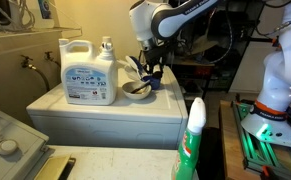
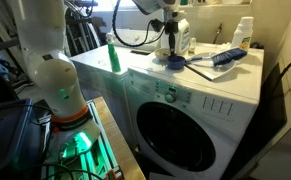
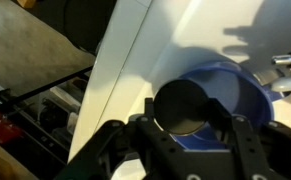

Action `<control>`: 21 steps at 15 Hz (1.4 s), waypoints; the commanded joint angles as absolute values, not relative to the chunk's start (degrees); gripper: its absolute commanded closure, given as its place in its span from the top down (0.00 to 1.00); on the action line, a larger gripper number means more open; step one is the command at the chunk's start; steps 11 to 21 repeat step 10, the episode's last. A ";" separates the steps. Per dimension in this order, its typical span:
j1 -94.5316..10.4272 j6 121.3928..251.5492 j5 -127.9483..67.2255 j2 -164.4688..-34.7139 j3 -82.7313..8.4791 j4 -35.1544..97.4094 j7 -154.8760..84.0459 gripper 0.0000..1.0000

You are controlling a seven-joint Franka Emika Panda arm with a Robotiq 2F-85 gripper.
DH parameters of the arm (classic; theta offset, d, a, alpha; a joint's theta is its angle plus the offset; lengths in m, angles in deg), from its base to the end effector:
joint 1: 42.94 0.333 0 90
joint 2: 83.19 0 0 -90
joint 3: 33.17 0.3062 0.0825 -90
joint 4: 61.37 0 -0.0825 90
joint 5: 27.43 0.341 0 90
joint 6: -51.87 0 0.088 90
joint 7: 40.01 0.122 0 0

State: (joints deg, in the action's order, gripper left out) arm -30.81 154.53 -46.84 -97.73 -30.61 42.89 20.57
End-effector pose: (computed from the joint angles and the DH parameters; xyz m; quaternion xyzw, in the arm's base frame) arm 0.5394 0.1058 0.3798 0.9229 -0.3258 -0.0164 0.2047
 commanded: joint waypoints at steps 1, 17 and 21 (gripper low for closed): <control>-30.58 155.26 -48.93 -99.47 -30.50 40.07 21.17 0.64; -30.90 158.55 -49.60 -96.53 -30.21 39.53 17.33 1.00; -30.90 158.55 -49.60 -96.53 -30.21 39.53 17.33 1.00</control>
